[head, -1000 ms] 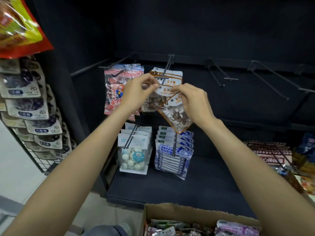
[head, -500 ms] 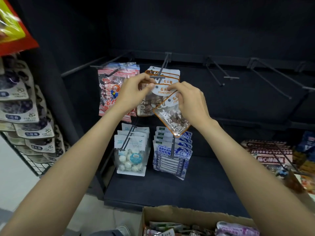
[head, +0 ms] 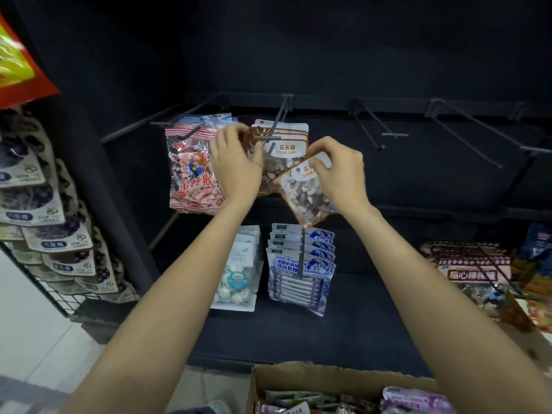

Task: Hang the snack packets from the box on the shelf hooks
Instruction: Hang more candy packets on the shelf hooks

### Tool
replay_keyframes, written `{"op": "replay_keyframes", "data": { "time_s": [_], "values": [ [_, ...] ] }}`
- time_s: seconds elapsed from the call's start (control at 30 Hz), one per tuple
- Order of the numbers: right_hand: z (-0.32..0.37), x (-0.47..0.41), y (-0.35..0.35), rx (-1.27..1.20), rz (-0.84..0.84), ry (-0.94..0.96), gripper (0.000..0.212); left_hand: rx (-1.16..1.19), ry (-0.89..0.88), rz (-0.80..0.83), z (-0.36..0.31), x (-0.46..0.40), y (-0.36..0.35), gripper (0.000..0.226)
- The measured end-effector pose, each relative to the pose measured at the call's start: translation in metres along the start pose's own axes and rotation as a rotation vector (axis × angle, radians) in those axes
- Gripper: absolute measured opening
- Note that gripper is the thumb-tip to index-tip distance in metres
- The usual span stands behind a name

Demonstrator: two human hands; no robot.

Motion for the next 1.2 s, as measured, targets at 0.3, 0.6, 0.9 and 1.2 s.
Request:
{"op": "replay_keyframes", "data": {
  "time_s": [0.3, 0.6, 0.9, 1.2],
  "values": [
    [0.023, 0.010, -0.010, -0.365, 0.080, -0.007, 0.017, 0.249, 0.015, 0.404, -0.012, 0.048, 0.014, 0.010],
    [0.014, -0.004, -0.030, -0.327, 0.114, -0.106, 0.013, 0.242, -0.005, 0.514, -0.007, 0.006, 0.014, 0.001],
    [0.015, -0.003, -0.039, -0.394, 0.064, -0.097, 0.027, 0.361, -0.082, 0.513, -0.008, -0.007, 0.015, 0.012],
    [0.030, -0.007, -0.034, 0.300, 0.027, 0.241, 0.018, 0.080, -0.110, 0.377, 0.004, -0.017, -0.006, 0.017]
  ]
}}
Point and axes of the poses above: each hand's wrist, its own x-axis away from the middle knuckle, its own y-axis out of the back of the hand, z = x × y, the point moved 7 cm from there along -x, towards the middle knuckle, and after that the axes turned 5 degrees about x, right-handed, at the moved point
